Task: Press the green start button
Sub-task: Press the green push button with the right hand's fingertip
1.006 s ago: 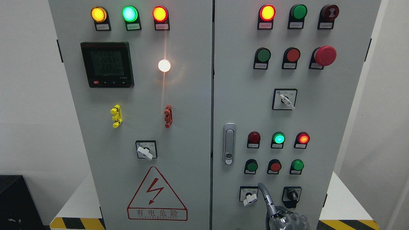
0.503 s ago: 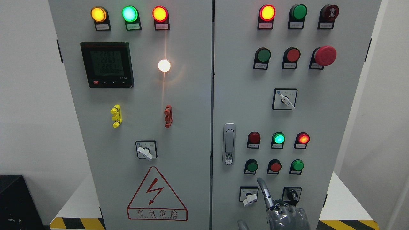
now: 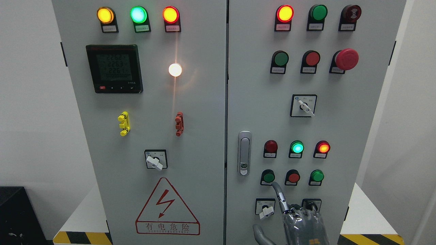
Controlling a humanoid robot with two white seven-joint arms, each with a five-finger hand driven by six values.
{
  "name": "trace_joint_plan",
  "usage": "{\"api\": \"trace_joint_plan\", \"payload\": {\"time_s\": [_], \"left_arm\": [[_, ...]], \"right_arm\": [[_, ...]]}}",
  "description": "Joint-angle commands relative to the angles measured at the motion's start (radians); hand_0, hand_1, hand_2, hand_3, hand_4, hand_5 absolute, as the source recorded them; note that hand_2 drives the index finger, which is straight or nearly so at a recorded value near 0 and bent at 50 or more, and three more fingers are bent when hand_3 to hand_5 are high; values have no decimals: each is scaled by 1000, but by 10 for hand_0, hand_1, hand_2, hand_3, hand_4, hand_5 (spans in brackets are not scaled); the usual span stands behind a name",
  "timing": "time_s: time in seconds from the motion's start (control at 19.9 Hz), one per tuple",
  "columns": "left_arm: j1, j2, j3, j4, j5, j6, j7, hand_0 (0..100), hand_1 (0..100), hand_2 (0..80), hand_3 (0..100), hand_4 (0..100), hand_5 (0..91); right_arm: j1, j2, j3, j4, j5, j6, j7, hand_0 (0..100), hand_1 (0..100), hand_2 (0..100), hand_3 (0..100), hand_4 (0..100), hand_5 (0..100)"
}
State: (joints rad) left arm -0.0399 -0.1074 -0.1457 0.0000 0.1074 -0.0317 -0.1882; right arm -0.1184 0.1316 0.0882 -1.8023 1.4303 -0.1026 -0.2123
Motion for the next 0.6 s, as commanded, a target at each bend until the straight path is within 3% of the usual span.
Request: {"api": "trace_joint_plan", "payload": {"time_s": [0.0, 0.55], "left_arm": [[0, 0, 0, -28, 0, -1, 1, 120, 556, 0, 0, 0, 0], [2, 0, 0, -28, 0, -1, 1, 120, 556, 0, 0, 0, 0]], "right_arm": [[-38, 2, -4, 80, 2, 4, 2, 248, 319, 0, 927, 910, 1000], [-76, 2, -4, 123, 2, 12, 11, 259, 319, 0, 929, 908, 1000]]}}
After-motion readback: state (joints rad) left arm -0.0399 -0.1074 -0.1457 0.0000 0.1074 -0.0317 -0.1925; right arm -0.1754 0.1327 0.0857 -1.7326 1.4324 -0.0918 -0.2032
